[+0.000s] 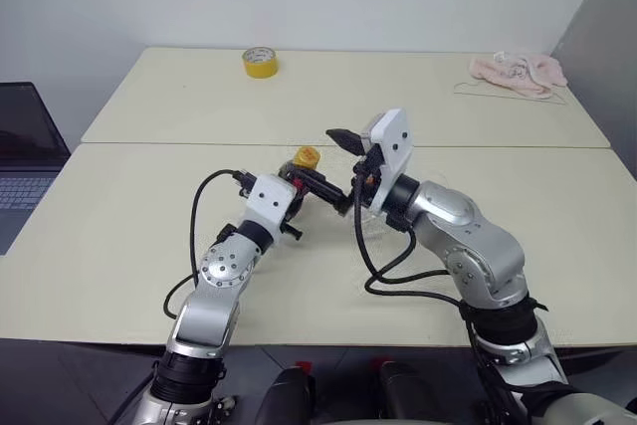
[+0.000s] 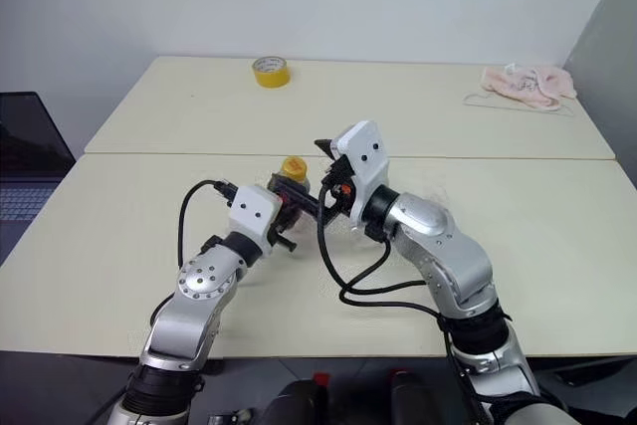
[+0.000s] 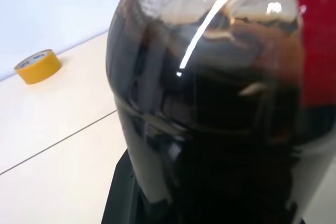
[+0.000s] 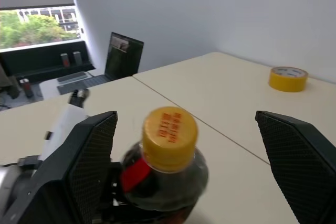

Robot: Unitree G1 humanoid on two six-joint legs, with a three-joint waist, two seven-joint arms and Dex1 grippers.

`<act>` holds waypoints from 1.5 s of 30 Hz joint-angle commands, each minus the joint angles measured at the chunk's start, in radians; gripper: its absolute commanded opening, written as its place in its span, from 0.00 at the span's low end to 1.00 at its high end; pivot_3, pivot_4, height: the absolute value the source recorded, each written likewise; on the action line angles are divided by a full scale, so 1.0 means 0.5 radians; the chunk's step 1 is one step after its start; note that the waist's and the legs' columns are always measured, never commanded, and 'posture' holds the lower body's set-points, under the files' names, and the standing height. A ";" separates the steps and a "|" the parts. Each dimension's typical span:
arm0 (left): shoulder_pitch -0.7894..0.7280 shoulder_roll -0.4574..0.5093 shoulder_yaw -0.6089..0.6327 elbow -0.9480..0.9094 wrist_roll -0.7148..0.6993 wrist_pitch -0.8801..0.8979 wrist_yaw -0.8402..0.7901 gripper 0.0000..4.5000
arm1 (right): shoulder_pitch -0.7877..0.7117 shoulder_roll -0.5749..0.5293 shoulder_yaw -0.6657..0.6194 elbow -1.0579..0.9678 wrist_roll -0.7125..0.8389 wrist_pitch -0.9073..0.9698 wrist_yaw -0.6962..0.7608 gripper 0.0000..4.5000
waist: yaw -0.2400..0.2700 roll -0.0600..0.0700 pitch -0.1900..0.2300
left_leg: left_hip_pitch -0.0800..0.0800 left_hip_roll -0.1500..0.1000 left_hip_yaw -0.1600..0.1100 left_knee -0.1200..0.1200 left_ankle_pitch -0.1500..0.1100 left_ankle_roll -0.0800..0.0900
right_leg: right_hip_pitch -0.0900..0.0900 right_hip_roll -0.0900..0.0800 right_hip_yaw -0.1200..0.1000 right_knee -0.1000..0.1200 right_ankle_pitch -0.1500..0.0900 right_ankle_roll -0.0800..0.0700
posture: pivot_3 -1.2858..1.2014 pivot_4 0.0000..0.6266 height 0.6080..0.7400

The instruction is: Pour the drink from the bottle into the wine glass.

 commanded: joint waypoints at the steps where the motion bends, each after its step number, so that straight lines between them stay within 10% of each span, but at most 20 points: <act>1: -0.051 -0.027 0.032 -0.061 0.032 -0.081 0.053 0.18 | -0.057 0.020 -0.017 0.010 -0.070 -0.088 -0.027 1.00 | 0.000 0.000 0.000 | 0.000 0.000 0.000 0.000 0.000 0.000 | 0.000 0.000 0.000 0.000 0.000 0.000 | 0.52 0.24 1.00; 45: -0.052 -0.076 0.113 -0.079 0.025 -0.057 0.080 0.18 | -0.096 0.088 -0.027 -0.106 0.037 0.094 0.008 1.00 | -0.003 0.000 0.000 | 0.000 0.000 -0.001 0.000 -0.003 0.005 | 0.001 0.000 -0.001 0.000 0.000 0.000 | 0.52 0.24 1.00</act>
